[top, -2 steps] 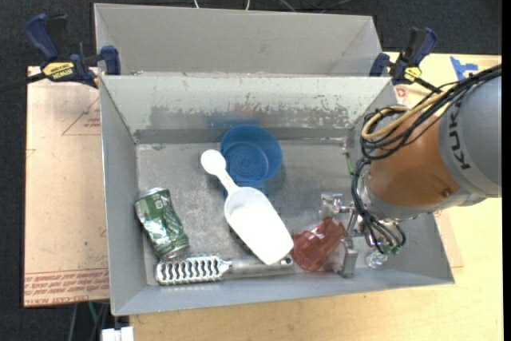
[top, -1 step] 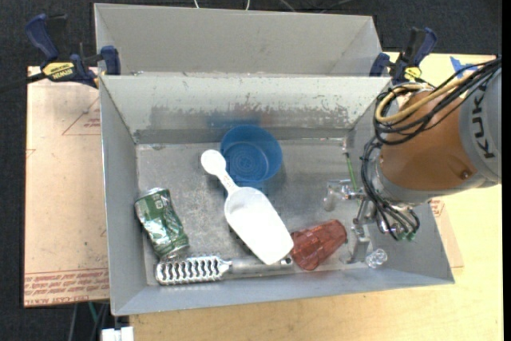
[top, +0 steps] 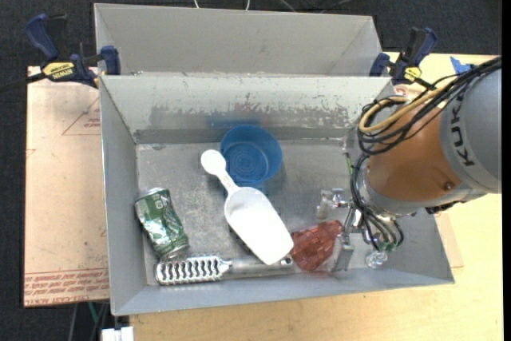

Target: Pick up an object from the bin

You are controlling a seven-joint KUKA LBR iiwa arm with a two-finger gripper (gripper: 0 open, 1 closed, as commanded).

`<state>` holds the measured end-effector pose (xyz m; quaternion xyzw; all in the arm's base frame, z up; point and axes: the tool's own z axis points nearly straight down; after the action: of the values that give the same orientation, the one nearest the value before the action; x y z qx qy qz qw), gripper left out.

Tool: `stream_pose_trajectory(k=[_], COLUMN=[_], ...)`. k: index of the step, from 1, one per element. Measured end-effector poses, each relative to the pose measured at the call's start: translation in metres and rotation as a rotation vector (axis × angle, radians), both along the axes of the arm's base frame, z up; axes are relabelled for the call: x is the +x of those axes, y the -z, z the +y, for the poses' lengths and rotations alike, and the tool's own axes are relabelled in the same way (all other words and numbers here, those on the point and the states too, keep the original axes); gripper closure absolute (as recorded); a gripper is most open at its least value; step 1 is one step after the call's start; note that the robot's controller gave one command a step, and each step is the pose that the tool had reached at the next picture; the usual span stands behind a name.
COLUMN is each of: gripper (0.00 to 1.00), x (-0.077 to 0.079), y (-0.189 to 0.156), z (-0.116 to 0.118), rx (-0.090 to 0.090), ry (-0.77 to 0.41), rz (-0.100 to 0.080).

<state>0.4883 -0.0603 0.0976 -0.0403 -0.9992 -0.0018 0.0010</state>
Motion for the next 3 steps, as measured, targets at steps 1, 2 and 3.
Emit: stream_pose_trajectory(k=[1,2,3], gripper=[0.00,1.00,1.00], x=[0.0011,0.0011,0.0019], y=[0.0269,0.0276,0.0276], z=[0.0096,0.0143,0.0154], rx=[-0.006,-0.004,-0.004], ry=[-0.185,-0.077,-0.058], rz=[-0.024,-0.005,-0.005])
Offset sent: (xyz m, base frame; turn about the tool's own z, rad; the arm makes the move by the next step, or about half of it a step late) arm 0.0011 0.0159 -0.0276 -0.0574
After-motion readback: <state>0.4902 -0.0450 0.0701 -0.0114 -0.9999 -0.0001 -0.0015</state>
